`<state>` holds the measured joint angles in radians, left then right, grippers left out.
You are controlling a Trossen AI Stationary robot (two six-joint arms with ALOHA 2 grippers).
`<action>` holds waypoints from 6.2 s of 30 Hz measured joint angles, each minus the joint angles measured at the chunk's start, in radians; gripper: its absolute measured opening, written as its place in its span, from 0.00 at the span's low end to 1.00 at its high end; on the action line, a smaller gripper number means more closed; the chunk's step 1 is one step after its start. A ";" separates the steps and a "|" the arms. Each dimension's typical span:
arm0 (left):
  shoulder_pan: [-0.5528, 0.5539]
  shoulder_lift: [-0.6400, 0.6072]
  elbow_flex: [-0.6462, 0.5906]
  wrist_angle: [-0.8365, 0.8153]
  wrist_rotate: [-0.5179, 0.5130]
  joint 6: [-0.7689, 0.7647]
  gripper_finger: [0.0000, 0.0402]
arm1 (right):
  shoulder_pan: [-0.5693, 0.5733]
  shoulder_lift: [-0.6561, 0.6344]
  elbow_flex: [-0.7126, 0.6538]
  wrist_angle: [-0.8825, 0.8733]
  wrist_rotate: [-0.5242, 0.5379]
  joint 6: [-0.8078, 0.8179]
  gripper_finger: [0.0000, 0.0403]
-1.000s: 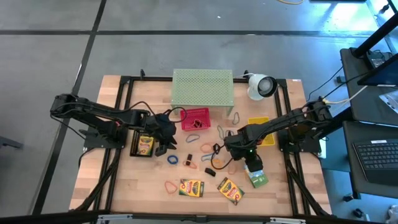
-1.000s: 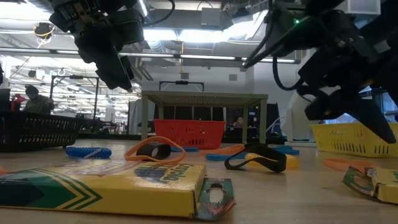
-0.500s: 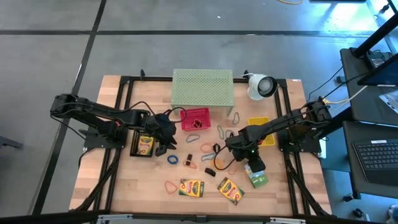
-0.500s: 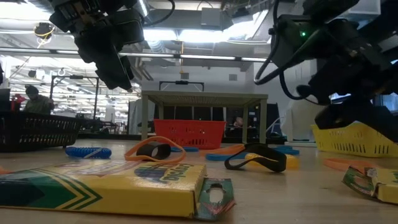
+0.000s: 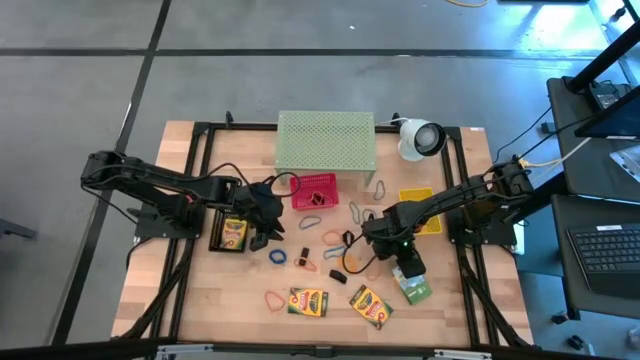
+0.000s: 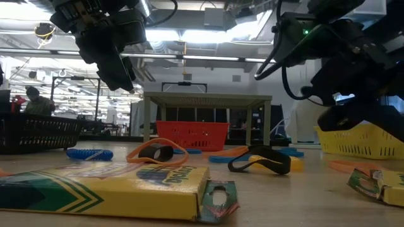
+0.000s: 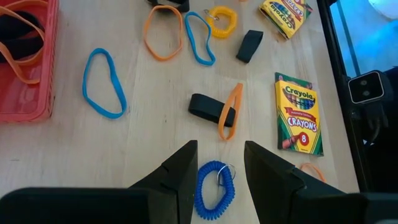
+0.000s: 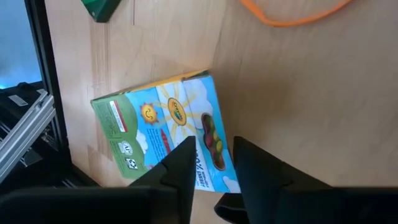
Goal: Pick & Place Office Desk Supplies
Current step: Put the yellow crayon box into the black bin
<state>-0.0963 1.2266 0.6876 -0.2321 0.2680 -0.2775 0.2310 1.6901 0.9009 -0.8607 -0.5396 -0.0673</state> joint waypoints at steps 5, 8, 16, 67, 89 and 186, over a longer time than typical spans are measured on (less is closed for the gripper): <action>0.000 0.000 0.000 0.000 0.000 -0.001 0.31 | 0.000 0.000 0.000 0.017 0.000 0.000 0.20; 0.000 0.000 0.000 0.000 0.000 -0.001 0.31 | 0.000 0.000 0.000 0.025 0.000 0.000 0.18; 0.000 0.000 0.000 0.000 -0.001 -0.014 0.31 | 0.000 0.001 0.000 0.031 0.001 0.001 0.16; 0.000 0.000 0.000 0.020 -0.005 -0.079 0.31 | 0.002 -0.341 0.016 0.004 0.121 0.483 0.00; 0.046 0.011 0.000 0.421 -0.106 -0.077 0.42 | -0.048 -0.368 0.402 -0.007 0.407 0.496 0.00; 0.205 -0.085 0.311 -0.158 0.209 -0.225 0.22 | -0.190 -0.471 0.448 0.275 0.610 0.483 0.50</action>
<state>0.1085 1.1414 0.9989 -0.3905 0.4767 -0.5024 0.0405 1.2193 1.3492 -0.5854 0.0707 0.4162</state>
